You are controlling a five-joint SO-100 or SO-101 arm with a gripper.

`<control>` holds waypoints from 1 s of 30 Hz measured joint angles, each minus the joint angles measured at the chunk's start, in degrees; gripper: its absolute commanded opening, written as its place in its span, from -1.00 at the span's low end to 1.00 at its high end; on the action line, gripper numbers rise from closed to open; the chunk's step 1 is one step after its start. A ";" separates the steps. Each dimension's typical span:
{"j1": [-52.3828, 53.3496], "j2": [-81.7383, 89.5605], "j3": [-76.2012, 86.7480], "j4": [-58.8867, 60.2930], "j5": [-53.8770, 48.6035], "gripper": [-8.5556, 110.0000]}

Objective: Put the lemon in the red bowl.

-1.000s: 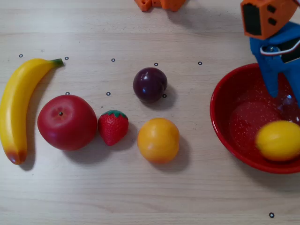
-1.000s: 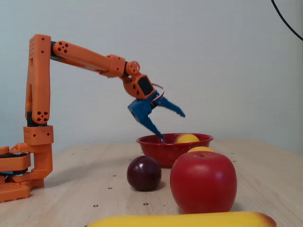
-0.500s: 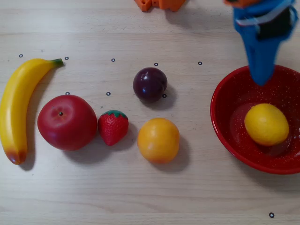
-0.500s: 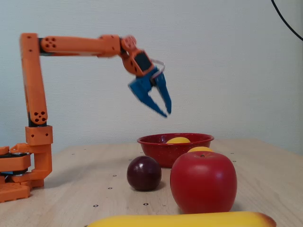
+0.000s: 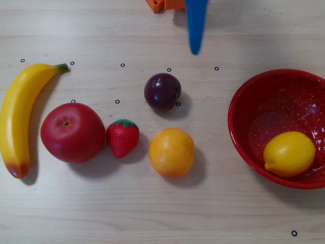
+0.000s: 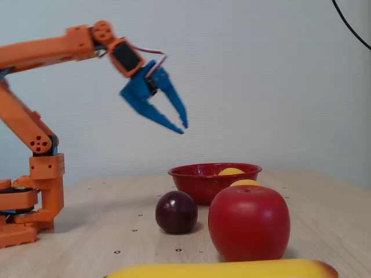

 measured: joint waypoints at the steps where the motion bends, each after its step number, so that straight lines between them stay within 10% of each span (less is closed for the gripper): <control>1: -1.14 2.64 2.90 -0.44 0.44 -0.85; 30: -8.61 49.31 61.08 -18.11 1.76 -0.85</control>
